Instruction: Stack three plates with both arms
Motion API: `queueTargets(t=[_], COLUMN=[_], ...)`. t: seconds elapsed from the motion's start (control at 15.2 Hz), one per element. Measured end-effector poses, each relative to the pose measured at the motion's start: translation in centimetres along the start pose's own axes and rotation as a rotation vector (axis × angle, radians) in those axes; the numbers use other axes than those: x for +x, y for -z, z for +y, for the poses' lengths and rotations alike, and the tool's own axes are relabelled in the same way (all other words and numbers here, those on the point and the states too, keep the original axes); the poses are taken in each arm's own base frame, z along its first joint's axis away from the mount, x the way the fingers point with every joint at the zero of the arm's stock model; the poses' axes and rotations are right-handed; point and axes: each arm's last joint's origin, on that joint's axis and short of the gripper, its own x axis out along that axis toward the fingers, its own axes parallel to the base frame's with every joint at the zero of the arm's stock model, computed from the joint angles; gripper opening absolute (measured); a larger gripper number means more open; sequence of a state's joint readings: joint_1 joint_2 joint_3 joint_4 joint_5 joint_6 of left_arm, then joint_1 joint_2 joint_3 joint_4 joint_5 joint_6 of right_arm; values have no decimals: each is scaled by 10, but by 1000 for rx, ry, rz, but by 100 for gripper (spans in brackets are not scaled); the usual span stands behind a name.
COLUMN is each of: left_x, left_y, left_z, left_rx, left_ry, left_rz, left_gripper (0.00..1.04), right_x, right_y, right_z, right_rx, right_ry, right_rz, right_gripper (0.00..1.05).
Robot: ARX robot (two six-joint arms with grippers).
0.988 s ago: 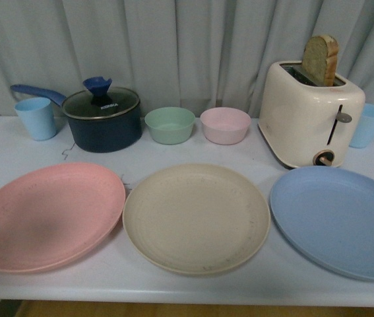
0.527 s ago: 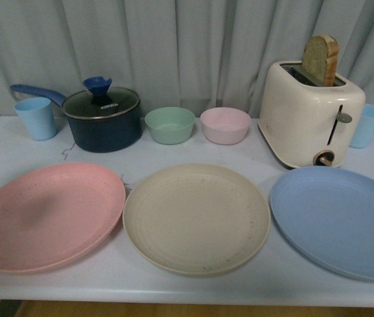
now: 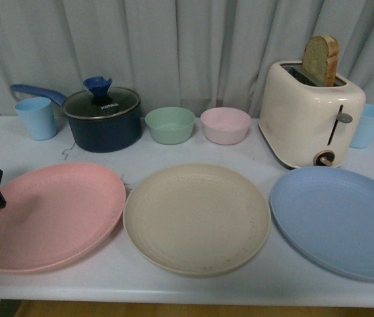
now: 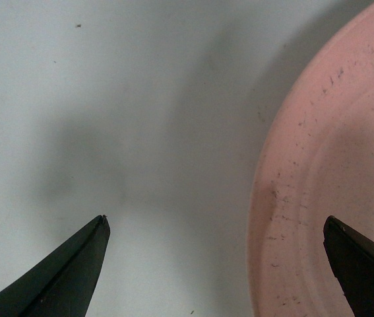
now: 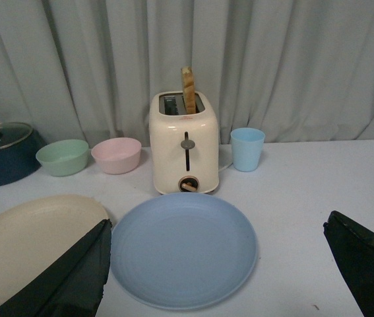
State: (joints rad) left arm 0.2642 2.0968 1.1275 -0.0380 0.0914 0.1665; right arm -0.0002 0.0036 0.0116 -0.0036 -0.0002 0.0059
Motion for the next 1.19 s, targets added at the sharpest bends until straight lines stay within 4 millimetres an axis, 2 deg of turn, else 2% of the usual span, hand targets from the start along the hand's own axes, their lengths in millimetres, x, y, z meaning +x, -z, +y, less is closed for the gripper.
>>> queueTargets(t=[0.07,0.13,0.2,0.4,0.46,0.72,0.86,0.92,0.99,1.05,1.19], left_x=[3,8,13,14,13,2,-11,-20,-45,-59,-82], left_y=[1,4,5,2,0,-4,-8,-13,-25,-31,-43], left_z=[0,-1,-1,1,3,6,6,6,8,7,-13], left_rx=[1,-2,-12,-64,-79,-94,-94,-90,-84,-82,-70], left_ry=[6,20,52,92,113,116,93,70,23,20,43], left_rz=[0,11,28,20,6,-16,-42,-64,-121,-148,-201], left_gripper=[96,75,48,11,5,3,3,3,3,3,3], right_x=[0,0,0,0,0,0,0,0,0,0,0], right_y=[0,0,0,0,0,0,0,0,0,0,0], right_z=[0,0,0,0,0,0,0,0,0,0,0], right_rx=[0,0,0,0,0,0,0,0,0,0,0], right_ry=[0,0,0,0,0,0,0,0,0,1,0], right_rz=[0,0,0,0,0,0,0,0,0,0,0], right_gripper=[98,98,98,98,98,98,98,98,98,98,98])
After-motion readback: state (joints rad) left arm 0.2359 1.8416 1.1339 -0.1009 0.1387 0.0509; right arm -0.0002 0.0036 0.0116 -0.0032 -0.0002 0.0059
